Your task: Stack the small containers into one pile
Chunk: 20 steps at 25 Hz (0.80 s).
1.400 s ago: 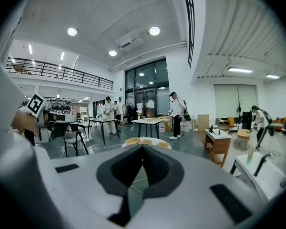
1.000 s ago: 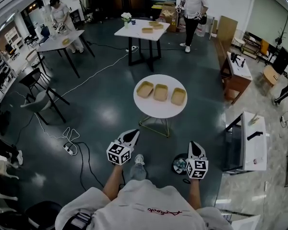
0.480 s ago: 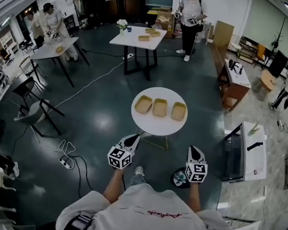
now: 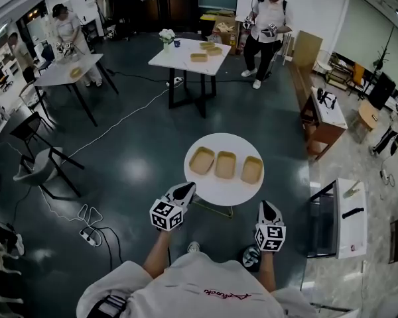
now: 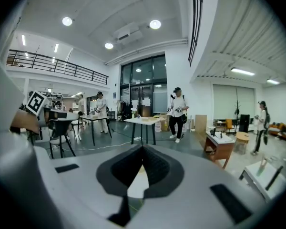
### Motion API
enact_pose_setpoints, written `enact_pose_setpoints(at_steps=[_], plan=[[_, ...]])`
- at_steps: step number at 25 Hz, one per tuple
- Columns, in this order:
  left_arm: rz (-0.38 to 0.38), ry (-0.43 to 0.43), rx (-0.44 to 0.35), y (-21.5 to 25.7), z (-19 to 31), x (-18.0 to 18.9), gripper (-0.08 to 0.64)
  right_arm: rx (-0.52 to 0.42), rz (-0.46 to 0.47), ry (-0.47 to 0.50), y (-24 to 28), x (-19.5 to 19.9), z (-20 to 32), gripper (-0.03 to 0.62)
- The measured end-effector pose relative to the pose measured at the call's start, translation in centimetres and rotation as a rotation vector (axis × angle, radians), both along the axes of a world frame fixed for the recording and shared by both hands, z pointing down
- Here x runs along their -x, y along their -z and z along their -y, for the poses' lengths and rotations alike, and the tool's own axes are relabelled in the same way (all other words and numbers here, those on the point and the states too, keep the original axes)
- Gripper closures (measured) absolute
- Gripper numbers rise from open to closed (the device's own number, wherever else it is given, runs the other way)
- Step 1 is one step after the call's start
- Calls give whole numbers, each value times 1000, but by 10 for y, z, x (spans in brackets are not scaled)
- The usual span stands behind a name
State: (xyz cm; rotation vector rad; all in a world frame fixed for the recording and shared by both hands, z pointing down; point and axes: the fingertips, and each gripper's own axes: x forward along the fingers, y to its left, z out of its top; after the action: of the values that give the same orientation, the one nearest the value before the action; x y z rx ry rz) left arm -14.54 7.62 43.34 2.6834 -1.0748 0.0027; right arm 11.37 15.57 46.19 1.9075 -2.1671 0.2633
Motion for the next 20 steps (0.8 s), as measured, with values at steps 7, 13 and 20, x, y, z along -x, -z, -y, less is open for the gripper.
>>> enact_pose_setpoints(at_steps=[7, 13, 20], plan=[[-5, -21, -6, 0, 62, 21, 549, -7, -3, -29, 1, 19, 60, 572], [0, -49, -9, -4, 101, 29, 549, -7, 3, -54, -5, 30, 95, 572], [9, -100, 5, -18, 120, 23, 549, 13, 11, -91, -22, 33, 103, 572]])
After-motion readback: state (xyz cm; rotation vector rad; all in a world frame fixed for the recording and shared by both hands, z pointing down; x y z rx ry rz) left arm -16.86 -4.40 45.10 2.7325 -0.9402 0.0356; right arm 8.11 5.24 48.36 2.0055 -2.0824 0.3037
